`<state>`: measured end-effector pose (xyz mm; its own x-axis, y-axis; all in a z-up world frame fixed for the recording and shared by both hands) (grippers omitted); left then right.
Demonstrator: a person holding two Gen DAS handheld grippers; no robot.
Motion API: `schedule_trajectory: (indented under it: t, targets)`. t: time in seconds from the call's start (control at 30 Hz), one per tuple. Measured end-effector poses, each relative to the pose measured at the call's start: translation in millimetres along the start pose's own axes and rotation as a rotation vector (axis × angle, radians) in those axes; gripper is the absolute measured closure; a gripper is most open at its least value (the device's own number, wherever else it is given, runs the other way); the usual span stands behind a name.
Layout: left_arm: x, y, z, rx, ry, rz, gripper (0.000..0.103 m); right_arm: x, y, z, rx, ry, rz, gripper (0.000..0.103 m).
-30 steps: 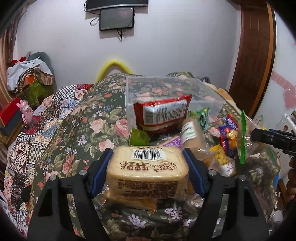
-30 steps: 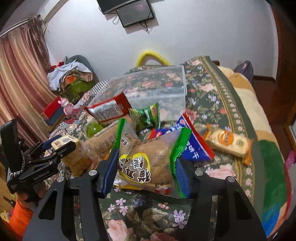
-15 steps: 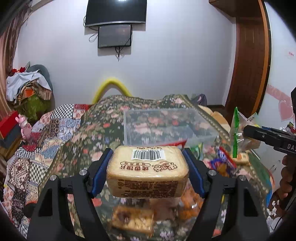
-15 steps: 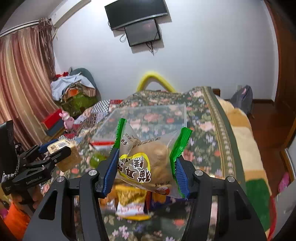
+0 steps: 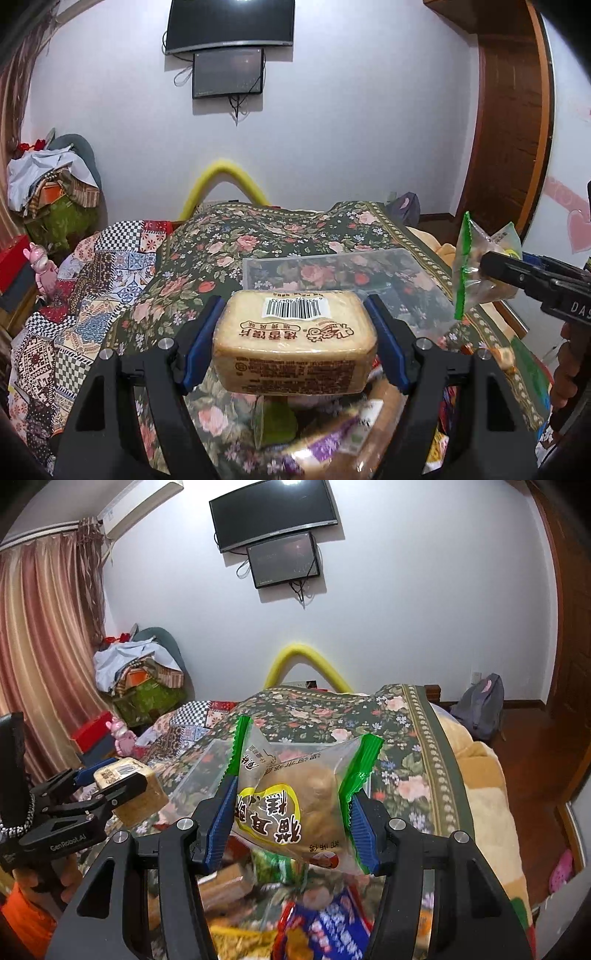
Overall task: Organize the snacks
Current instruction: 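Carry both held snacks over the clear box and open both tools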
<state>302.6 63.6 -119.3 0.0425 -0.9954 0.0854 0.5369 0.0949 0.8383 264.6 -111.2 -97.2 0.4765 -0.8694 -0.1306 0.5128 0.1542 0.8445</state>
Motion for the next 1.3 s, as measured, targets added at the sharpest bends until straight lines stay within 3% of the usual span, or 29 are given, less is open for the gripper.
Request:
schedule_trajectory:
  t: [0.37,0.87,1.03,1.17,1.3]
  targets:
    - [-2,6,-71,-0.12,0.004,0.017,0.028,10,-7,-60,-0.133,-0.01,0.019,0.05]
    - [0,-26,-124,-0.288,0.014,-0.029,0.027,12,-45,-107,-0.332,-0.002,0.104,0.046]
    - [-3,-35,-128,-0.313,0.028,-0.034,0.027,13,-47,-105,-0.339,-0.011,0.106,0.045]
    - [-1,-35,-124,-0.314,0.006,-0.025,0.027,11,-39,-98,-0.311,-0.01,0.115,0.037]
    - [4,-22,-107,-0.255,-0.002,-0.047,0.026,10,-28,-82,-0.267,-0.026,0.145,0.032]
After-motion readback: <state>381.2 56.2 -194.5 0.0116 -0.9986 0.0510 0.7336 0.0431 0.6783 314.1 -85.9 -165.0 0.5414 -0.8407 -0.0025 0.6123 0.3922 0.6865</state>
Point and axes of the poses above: each gripper's, at about its wrist camera, not at the fingertips, and z roughly against the way its jaws point, x to its right, y to its top, the point moved 10 cm from there along -z, roughly the way its jaws point, and after that the axes turned 3 degrees about z, right-handed, at the moved point
